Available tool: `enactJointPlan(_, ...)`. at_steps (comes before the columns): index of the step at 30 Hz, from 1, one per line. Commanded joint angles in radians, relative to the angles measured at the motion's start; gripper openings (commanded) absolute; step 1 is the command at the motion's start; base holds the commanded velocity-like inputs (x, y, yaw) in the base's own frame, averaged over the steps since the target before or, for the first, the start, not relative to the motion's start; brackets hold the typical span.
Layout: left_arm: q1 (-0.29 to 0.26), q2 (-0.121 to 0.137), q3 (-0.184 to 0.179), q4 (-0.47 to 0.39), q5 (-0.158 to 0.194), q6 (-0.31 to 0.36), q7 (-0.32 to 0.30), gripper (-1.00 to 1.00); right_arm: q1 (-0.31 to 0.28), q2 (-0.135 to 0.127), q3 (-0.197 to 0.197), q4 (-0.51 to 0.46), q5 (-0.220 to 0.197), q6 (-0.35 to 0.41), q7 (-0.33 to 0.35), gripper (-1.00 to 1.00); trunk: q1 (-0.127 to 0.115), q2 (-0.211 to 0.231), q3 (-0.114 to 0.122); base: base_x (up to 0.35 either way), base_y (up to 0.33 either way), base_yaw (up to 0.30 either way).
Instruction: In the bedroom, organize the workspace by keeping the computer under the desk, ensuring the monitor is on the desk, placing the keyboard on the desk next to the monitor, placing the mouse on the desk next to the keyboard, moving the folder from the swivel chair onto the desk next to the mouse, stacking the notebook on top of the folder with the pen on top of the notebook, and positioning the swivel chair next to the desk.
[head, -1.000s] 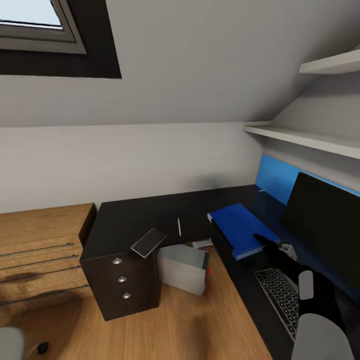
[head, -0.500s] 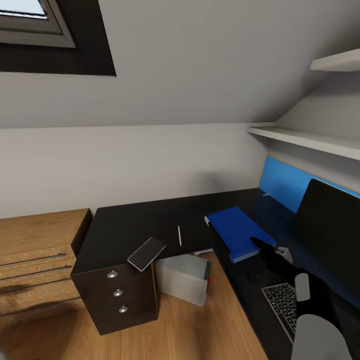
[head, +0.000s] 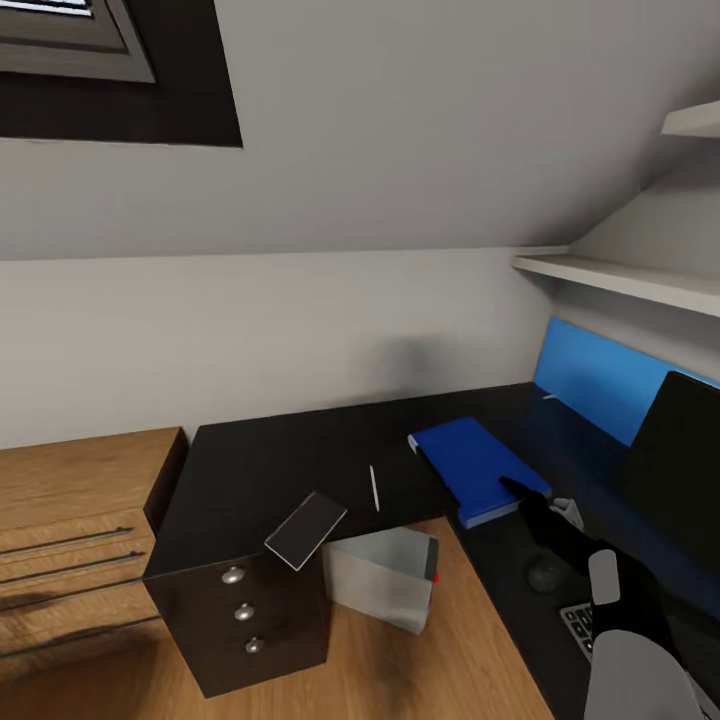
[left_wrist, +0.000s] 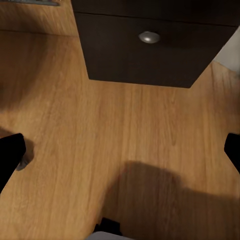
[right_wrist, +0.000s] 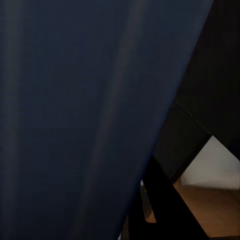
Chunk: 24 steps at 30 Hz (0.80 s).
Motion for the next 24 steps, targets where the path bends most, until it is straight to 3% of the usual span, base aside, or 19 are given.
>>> enactJointPlan(1, 0.000, 0.000, 0.000, -0.002, 0.008, 0.000, -0.002, 1.00, -0.001, 0.001, -0.006, -0.001, -0.002, 0.007, 0.002, -1.00, 0.000, -0.001, -0.001, 0.029, 0.016, 0.000)
enactJointPlan(24, 0.000, 0.000, 0.000, -0.002, 0.009, -0.001, -0.004, 1.00, -0.001, -0.001, -0.011, -0.001, -0.003, 0.012, 0.000, -1.00, 0.000, -0.001, -0.001, 0.039, -0.023, 0.000)
